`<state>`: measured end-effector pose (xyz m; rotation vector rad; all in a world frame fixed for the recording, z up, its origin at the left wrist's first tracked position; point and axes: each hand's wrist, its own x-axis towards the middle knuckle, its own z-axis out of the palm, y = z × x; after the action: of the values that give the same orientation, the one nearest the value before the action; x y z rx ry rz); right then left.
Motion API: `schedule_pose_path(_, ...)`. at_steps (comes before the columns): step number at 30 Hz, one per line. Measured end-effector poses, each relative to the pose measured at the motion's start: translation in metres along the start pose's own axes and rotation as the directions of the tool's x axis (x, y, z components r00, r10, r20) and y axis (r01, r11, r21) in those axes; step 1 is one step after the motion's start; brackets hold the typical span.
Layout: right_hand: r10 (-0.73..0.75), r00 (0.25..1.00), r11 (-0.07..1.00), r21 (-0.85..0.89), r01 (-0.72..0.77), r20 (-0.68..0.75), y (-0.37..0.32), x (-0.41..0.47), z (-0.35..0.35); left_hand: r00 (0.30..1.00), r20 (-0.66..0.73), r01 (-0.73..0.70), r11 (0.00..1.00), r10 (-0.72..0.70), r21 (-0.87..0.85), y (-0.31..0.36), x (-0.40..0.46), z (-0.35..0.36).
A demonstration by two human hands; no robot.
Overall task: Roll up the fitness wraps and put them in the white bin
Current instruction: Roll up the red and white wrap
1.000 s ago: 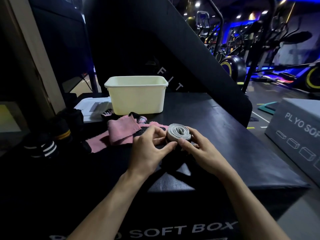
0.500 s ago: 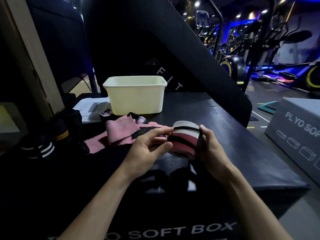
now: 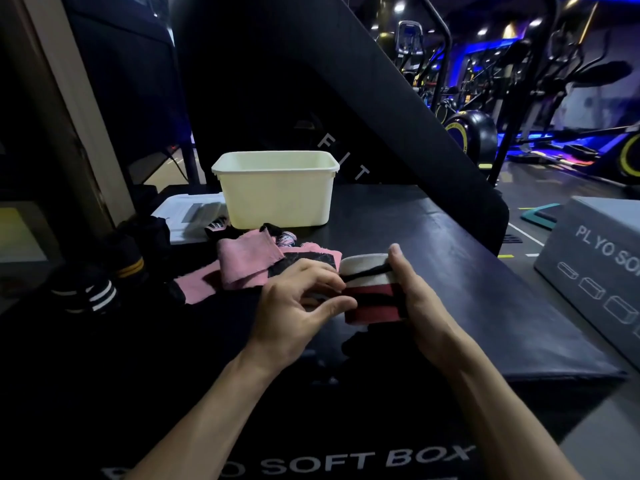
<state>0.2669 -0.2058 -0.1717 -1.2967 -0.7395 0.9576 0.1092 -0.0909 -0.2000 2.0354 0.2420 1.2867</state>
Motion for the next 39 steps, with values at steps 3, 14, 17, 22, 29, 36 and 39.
schedule_pose_path(3, -0.003, 1.0, 0.988, 0.153, 0.007, -0.028, 0.002, 0.007, -0.003, 0.998, 0.058, 0.004, 0.999, -0.001, -0.042, 0.0, 0.0, 0.0)
schedule_pose_path(14, 0.029, 0.998, 0.988, 0.15, -0.036, 0.048, 0.003, 0.007, -0.002, 0.983, 0.038, -0.184, 0.968, 0.181, 0.172, 0.013, 0.001, -0.006)
schedule_pose_path(17, 0.05, 0.996, 0.988, 0.139, -0.061, 0.081, 0.002, 0.004, -0.001, 0.987, 0.068, -0.155, 0.975, 0.146, 0.159, 0.012, 0.001, -0.008)
schedule_pose_path(22, -0.158, 0.977, 0.964, -0.19, 0.185, 0.144, 0.007, 0.005, -0.008, 0.998, 0.05, -0.046, 0.976, 0.036, 0.212, -0.006, 0.002, -0.019)
schedule_pose_path(29, -0.382, 0.921, 0.649, -0.688, 0.326, 0.077, 0.017, 0.008, 0.006, 1.0, 0.009, -0.03, 0.977, 0.029, 0.213, 0.0, 0.005, -0.02)
schedule_pose_path(36, -0.48, 0.877, 0.551, -0.772, 0.315, 0.016, 0.023, 0.013, 0.024, 0.978, 0.032, -0.196, 0.87, 0.204, 0.452, 0.007, 0.005, -0.017)
schedule_pose_path(39, -0.461, 0.888, 0.541, -0.789, 0.29, 0.011, 0.022, 0.012, 0.03, 0.975, 0.045, -0.205, 0.817, 0.216, 0.539, 0.01, 0.005, -0.016)
